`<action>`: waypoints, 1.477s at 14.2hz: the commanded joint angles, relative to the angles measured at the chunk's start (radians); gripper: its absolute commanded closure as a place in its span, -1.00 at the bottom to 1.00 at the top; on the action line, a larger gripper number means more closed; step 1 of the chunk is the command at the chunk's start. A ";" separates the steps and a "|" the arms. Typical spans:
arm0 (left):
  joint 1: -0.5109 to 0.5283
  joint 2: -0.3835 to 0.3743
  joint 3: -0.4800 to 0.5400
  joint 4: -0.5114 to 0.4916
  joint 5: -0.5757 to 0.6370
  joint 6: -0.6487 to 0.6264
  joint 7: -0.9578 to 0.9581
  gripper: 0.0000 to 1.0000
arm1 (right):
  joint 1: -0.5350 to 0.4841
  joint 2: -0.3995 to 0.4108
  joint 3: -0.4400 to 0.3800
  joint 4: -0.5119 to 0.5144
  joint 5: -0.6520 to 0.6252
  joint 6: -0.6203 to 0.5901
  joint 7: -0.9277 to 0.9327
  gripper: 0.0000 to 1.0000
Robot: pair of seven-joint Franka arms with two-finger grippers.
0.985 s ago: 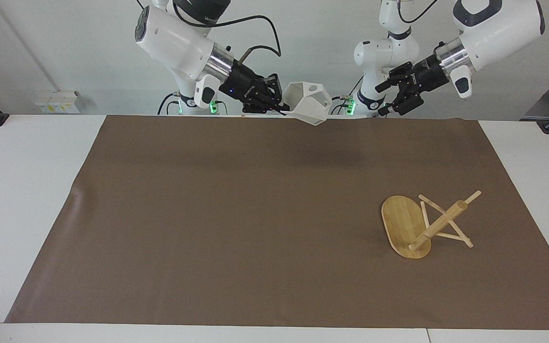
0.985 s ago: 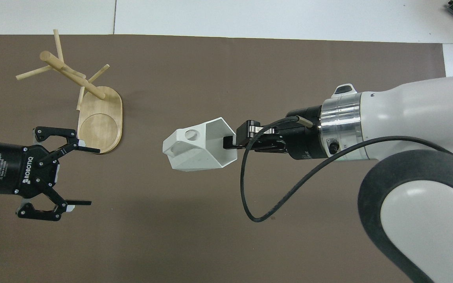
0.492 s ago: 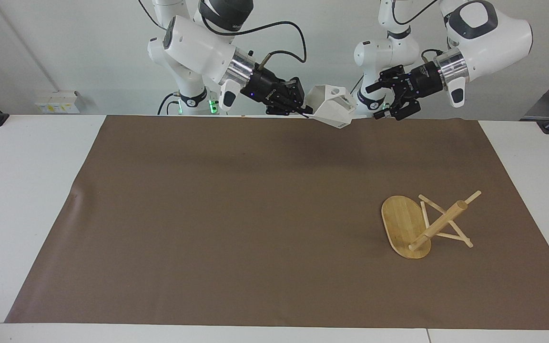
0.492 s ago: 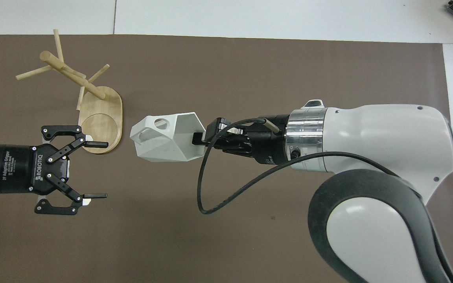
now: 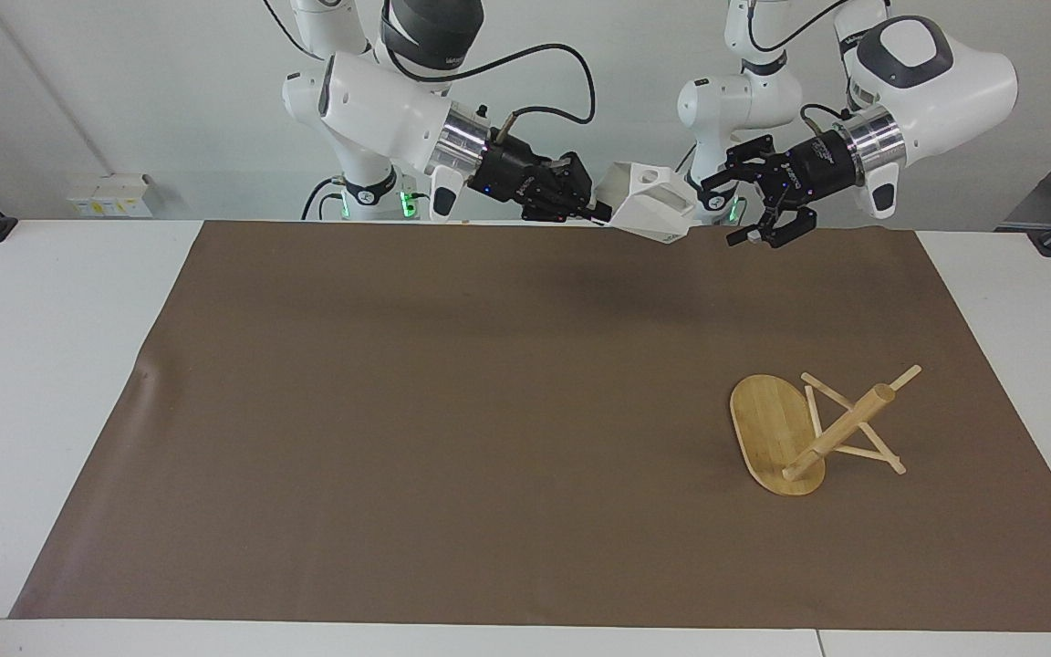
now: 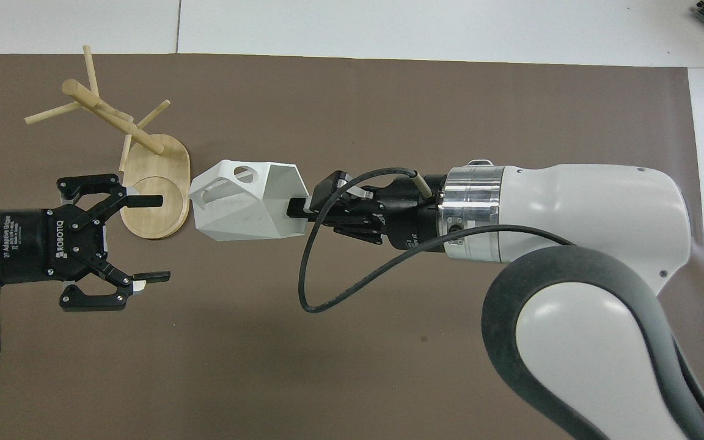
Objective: Hang cup on rack
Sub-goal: 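Grasp the cup body with the left gripper while the right gripper releases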
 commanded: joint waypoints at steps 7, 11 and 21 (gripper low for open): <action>-0.085 0.049 -0.004 0.078 -0.059 0.090 -0.075 -1.00 | 0.037 0.016 0.001 0.007 0.021 0.060 0.017 1.00; -0.103 0.078 -0.002 0.087 -0.046 0.109 -0.069 -1.00 | 0.038 0.016 0.001 0.007 0.021 0.060 0.017 1.00; -0.132 0.095 -0.004 0.105 -0.035 0.090 0.046 -1.00 | 0.038 0.016 0.001 0.009 0.021 0.060 0.017 1.00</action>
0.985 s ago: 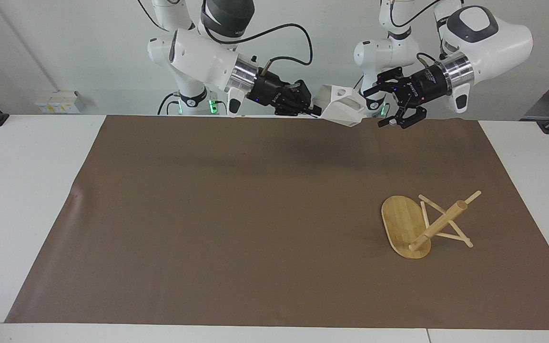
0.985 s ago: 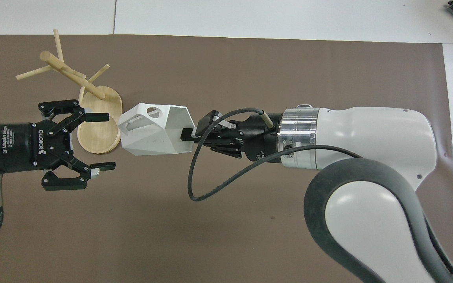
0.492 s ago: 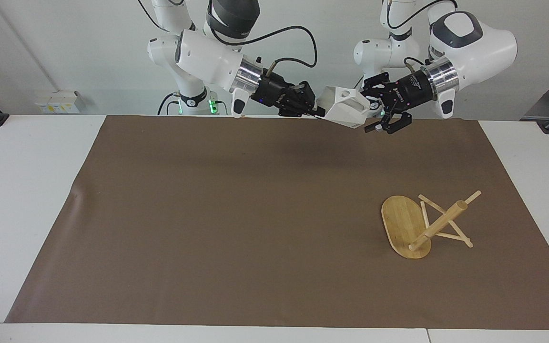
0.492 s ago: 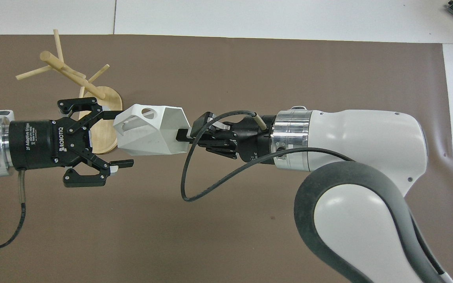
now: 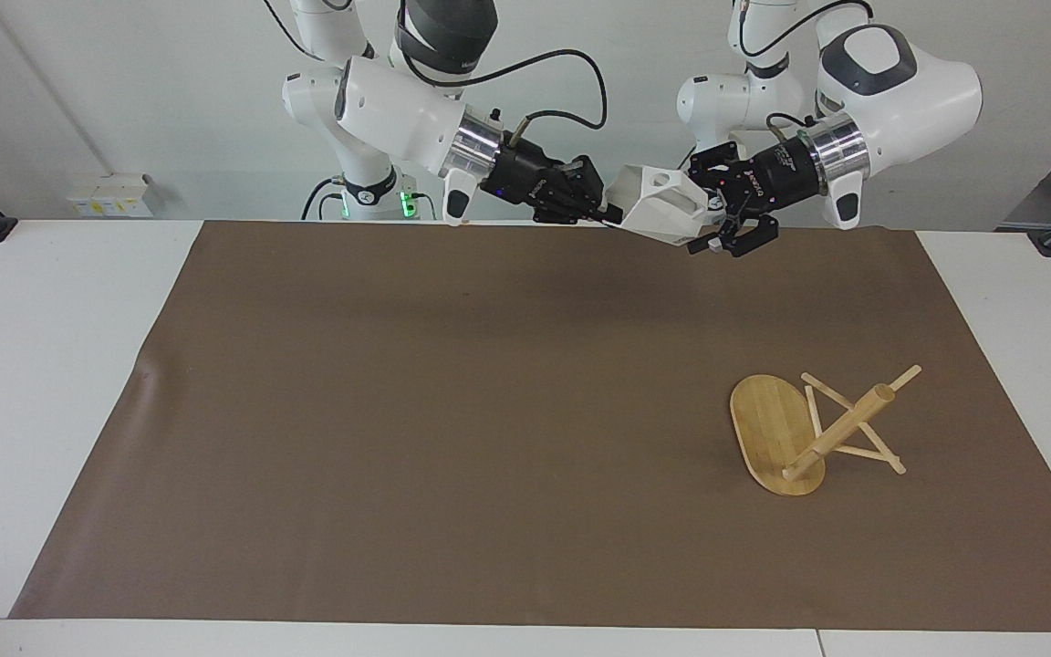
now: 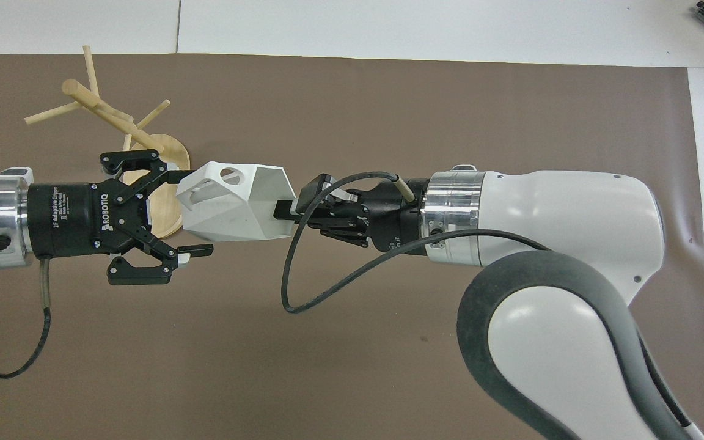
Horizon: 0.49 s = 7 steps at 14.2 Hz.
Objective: Hang cup on rack
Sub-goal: 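Grasp the cup body with the left gripper while the right gripper releases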
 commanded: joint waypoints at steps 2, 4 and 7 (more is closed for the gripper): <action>-0.019 0.020 0.009 0.027 0.006 -0.006 0.021 -0.42 | 0.003 0.004 0.001 0.008 0.019 0.017 0.017 1.00; -0.018 0.020 0.009 0.027 0.006 -0.012 0.026 0.21 | 0.003 0.004 0.001 0.008 0.019 0.017 0.017 1.00; -0.013 0.017 0.011 0.027 0.015 -0.038 0.046 1.00 | 0.003 0.004 0.001 0.008 0.019 0.017 0.020 1.00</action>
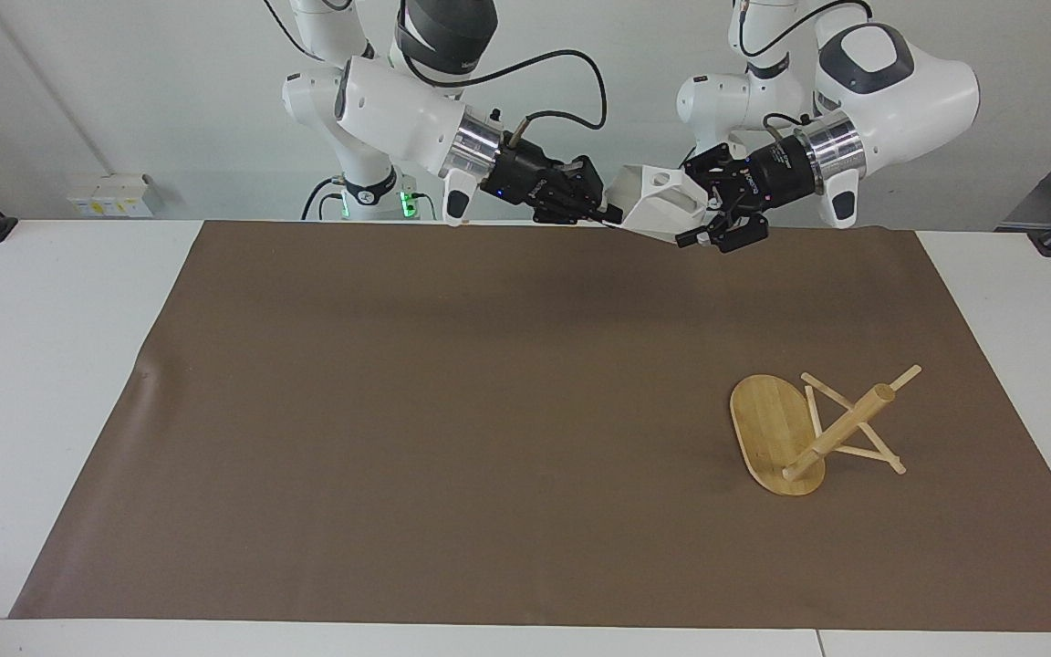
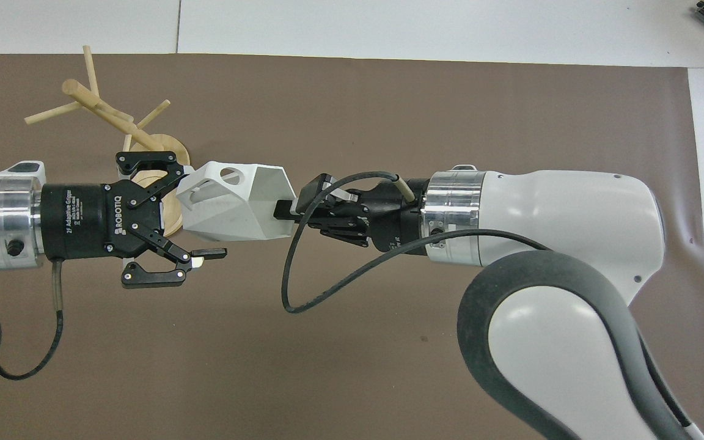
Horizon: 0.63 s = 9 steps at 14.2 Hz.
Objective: Hang cup on rack
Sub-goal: 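Grasp the cup body with the left gripper while the right gripper releases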
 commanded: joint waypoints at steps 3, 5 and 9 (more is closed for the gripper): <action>0.009 0.005 0.014 0.017 0.024 -0.055 0.047 1.00 | 0.003 0.003 0.001 0.010 0.019 0.017 0.026 1.00; 0.027 0.003 0.014 0.017 0.024 -0.064 0.047 1.00 | 0.003 0.003 0.001 0.010 0.009 0.015 0.026 1.00; 0.041 0.003 0.016 0.016 0.027 -0.061 0.040 1.00 | 0.002 0.003 0.000 0.010 -0.011 0.015 0.024 0.26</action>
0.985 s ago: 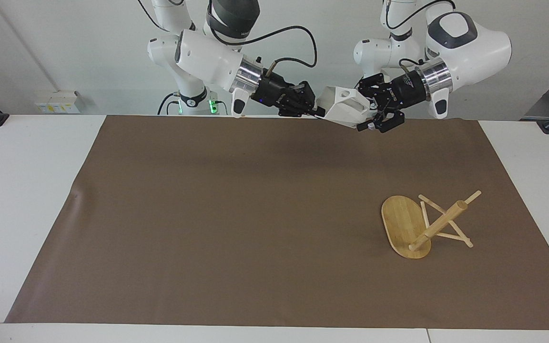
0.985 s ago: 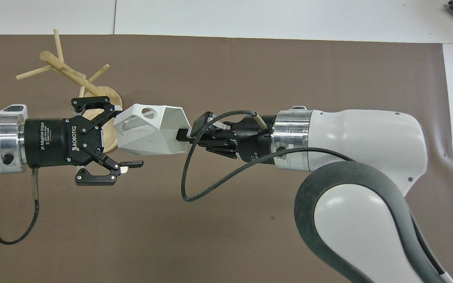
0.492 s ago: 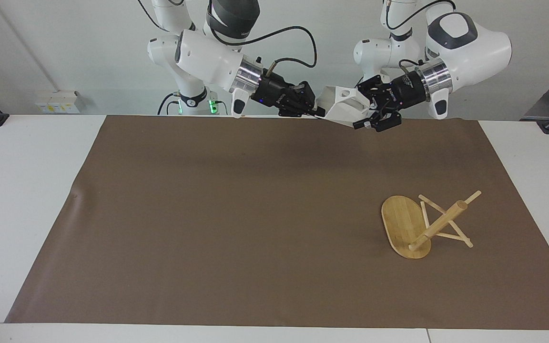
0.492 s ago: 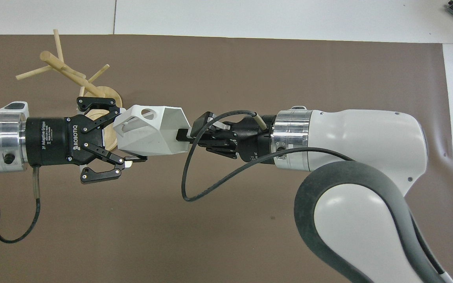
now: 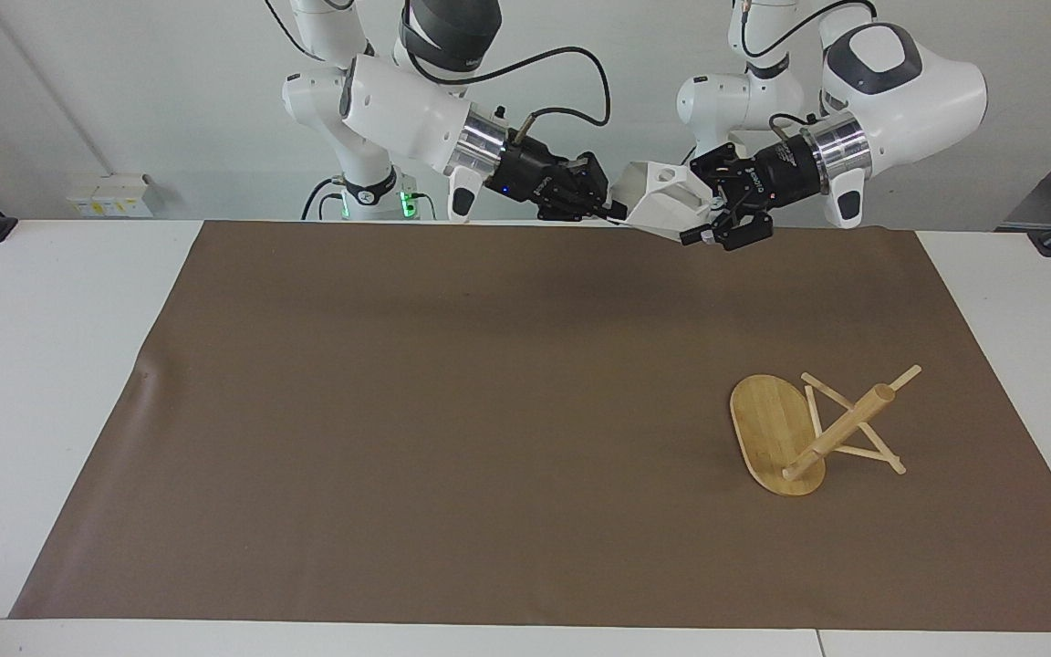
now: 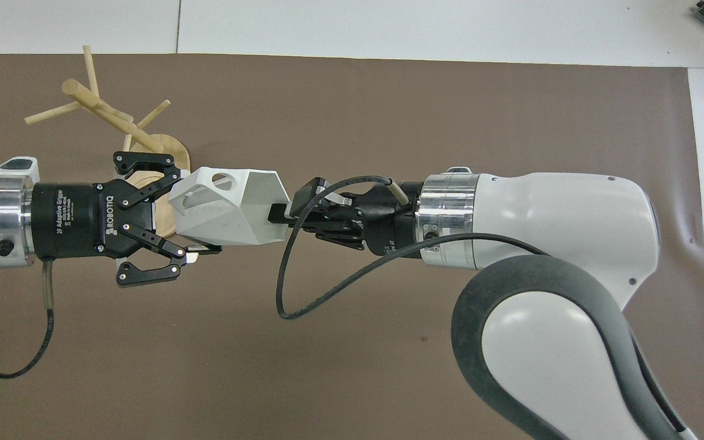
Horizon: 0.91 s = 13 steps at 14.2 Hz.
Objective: Hang cup on rack
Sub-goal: 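Grasp the cup body with the left gripper while the right gripper releases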
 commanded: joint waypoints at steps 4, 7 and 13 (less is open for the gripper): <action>0.008 0.003 0.005 0.012 0.046 -0.026 0.001 1.00 | -0.006 0.003 -0.001 0.008 -0.028 0.015 0.013 -1.00; 0.010 -0.002 0.004 0.003 0.062 -0.034 -0.018 1.00 | -0.008 0.001 -0.006 0.008 -0.046 0.017 0.013 -1.00; 0.022 -0.008 0.005 -0.020 0.233 -0.020 -0.176 1.00 | -0.064 0.001 -0.011 0.026 -0.520 0.015 -0.006 -1.00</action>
